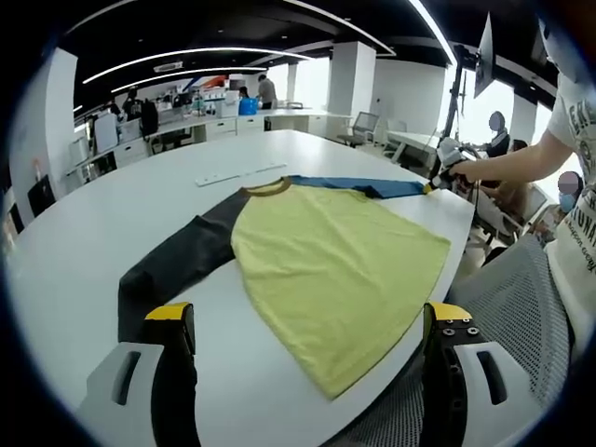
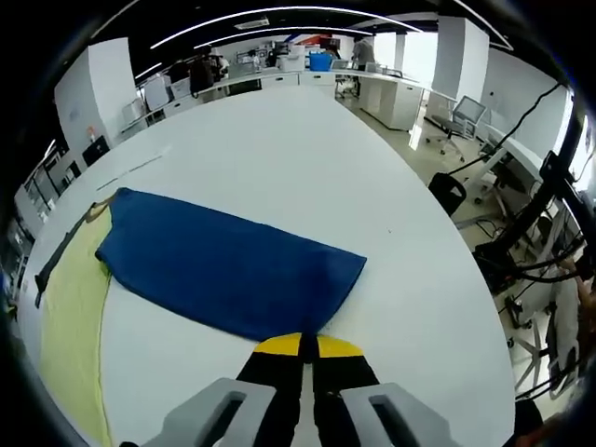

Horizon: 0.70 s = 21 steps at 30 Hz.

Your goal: Fold the garment on the visible template until the final outline fits inside the template.

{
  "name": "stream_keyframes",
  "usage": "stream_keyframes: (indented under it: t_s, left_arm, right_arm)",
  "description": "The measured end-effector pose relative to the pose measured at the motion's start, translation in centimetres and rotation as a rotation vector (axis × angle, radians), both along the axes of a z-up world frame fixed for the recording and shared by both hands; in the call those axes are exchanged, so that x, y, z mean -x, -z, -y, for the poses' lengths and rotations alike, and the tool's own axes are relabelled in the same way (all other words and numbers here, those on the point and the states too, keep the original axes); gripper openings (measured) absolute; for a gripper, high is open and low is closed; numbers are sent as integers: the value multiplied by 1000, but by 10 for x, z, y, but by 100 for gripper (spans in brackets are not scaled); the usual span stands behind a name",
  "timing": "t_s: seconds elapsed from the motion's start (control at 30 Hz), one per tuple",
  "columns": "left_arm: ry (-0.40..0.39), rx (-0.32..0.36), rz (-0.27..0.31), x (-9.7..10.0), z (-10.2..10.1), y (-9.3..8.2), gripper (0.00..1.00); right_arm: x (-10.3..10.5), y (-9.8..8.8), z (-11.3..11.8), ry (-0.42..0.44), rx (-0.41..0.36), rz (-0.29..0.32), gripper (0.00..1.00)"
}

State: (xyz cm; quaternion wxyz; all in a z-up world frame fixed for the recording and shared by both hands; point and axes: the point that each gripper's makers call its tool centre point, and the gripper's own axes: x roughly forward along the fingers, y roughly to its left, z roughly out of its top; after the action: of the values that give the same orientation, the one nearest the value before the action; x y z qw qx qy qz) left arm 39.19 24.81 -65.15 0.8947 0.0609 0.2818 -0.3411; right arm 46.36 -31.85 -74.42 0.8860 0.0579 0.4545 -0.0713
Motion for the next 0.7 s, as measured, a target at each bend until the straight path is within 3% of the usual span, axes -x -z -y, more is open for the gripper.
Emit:
stream_keyframes:
  t_s: [0.37,0.7]
  left_arm:
    - [-11,-4,0,-3,-2,1,99]
    - [-4,-3,-5,-2,0,2,99]
  right_arm:
    - [1,-14,-6,-16,-6,33,0]
    - [-15,-35,-13,-41,6,78,0]
